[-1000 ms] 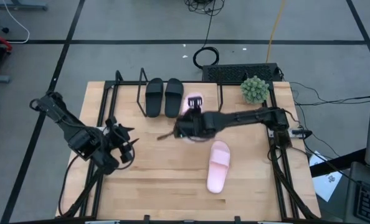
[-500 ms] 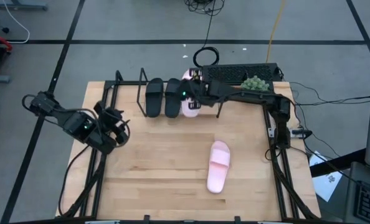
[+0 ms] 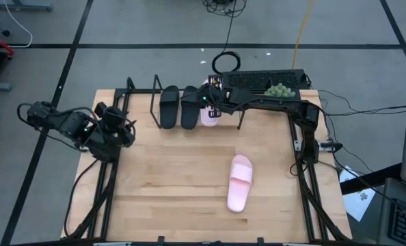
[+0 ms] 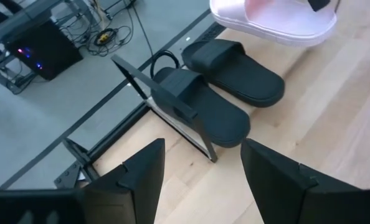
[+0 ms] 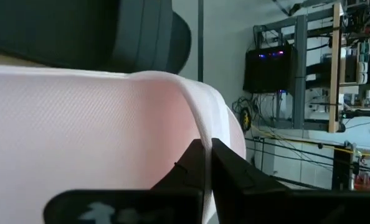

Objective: Pick and place slides into the shelf
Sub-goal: Put the left pink slipper on the shelf

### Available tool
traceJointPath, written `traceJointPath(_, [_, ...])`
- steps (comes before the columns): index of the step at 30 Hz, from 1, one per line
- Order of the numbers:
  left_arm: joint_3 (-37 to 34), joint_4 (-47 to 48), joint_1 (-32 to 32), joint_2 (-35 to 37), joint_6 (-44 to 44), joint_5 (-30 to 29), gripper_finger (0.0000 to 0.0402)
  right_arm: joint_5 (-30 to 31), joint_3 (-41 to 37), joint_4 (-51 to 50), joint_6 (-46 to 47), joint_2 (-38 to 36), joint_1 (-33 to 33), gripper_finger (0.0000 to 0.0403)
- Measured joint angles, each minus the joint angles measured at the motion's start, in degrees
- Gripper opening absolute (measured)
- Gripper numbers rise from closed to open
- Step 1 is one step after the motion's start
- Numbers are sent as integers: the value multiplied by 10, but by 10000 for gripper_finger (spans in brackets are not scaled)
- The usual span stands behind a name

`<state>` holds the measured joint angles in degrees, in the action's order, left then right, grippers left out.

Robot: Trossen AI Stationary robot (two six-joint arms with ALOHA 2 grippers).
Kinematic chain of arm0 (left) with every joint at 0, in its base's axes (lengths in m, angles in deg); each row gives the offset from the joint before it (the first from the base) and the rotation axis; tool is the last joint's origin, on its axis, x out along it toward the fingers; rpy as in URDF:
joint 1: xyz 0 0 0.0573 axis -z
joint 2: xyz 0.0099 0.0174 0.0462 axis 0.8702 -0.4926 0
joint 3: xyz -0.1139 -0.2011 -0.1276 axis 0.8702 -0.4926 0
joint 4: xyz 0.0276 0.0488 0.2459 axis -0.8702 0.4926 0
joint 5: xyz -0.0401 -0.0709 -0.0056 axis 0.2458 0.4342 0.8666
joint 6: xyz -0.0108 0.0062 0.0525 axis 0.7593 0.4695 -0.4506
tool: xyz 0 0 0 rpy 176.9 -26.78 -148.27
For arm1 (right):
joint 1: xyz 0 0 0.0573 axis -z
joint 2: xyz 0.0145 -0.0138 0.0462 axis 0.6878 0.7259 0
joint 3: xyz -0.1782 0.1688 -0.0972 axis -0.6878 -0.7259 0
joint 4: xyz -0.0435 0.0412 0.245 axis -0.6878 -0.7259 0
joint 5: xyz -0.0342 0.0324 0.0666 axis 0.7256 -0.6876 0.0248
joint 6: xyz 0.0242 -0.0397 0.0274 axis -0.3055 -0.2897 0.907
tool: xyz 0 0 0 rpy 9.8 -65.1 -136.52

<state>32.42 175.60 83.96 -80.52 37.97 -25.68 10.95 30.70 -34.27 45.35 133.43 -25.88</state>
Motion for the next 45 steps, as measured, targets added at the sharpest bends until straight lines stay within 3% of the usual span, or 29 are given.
traceJointPath(24, [0, 0, -59, -1, -43, 0, 214, -50, -66, 84, 4, 0, 19, 0])
traceJointPath(45, [0, 0, -58, -1, -68, 0, 214, -30, -66, 60, 31, 0, 23, 0])
